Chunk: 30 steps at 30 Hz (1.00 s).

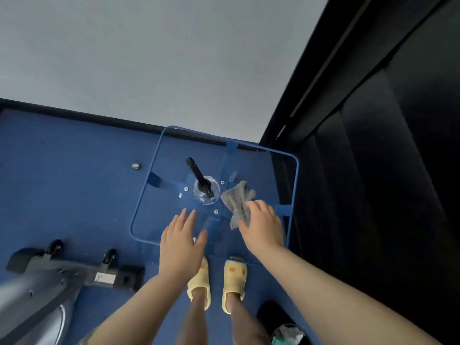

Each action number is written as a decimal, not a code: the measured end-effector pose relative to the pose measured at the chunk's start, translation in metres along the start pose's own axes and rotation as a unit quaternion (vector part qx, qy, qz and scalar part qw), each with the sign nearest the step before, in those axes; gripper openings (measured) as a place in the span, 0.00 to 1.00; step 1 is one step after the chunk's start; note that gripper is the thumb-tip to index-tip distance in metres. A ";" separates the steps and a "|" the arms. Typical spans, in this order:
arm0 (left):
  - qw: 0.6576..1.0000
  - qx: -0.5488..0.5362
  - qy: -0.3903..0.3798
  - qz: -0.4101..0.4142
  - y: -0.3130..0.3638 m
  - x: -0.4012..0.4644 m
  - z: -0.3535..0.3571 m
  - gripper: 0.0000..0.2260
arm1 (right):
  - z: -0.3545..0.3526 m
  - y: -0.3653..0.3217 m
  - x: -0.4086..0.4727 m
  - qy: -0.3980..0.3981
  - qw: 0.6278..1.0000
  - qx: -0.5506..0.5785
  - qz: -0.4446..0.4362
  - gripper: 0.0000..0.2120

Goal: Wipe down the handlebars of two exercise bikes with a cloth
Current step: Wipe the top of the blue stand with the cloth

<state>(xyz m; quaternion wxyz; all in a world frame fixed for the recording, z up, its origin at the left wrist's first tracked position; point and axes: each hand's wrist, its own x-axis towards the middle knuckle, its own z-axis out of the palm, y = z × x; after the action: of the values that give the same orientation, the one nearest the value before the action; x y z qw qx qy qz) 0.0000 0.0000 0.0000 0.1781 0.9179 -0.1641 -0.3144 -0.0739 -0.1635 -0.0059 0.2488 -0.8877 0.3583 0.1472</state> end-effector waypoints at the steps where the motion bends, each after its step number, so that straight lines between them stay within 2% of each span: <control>1: 1.000 0.016 0.008 0.013 -0.004 0.008 0.004 0.25 | 0.005 0.000 0.009 0.005 1.000 -0.005 -0.004 0.20; 4: 0.997 0.059 0.028 0.046 -0.018 0.025 0.016 0.25 | 0.024 -0.002 0.033 0.015 1.000 -0.025 0.000 0.20; 9: 0.998 0.042 0.023 0.042 -0.025 0.033 0.030 0.23 | 0.049 -0.005 0.048 0.036 0.997 -0.065 0.021 0.21; 13: 0.999 0.028 0.020 0.027 -0.028 0.034 0.032 0.23 | 0.049 -0.004 0.052 0.051 0.997 -0.009 0.053 0.13; 17: 0.999 0.024 0.015 0.015 -0.029 0.036 0.026 0.23 | 0.044 -0.005 0.055 0.039 0.997 -0.008 0.061 0.05; 24: 1.000 0.004 0.026 0.005 -0.021 0.030 -0.023 0.22 | 0.001 -0.015 0.023 0.041 0.999 -0.028 0.024 0.04; 30: 0.995 0.024 0.083 0.045 0.003 -0.006 -0.096 0.22 | -0.077 -0.045 -0.032 0.095 0.991 0.039 -0.088 0.06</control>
<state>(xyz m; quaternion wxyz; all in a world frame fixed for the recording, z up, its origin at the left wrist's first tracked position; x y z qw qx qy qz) 0.0559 0.0217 0.0750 0.1833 0.9364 -0.1974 -0.2250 -0.0580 -0.1593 0.0874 0.2598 -0.9154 0.3063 0.0259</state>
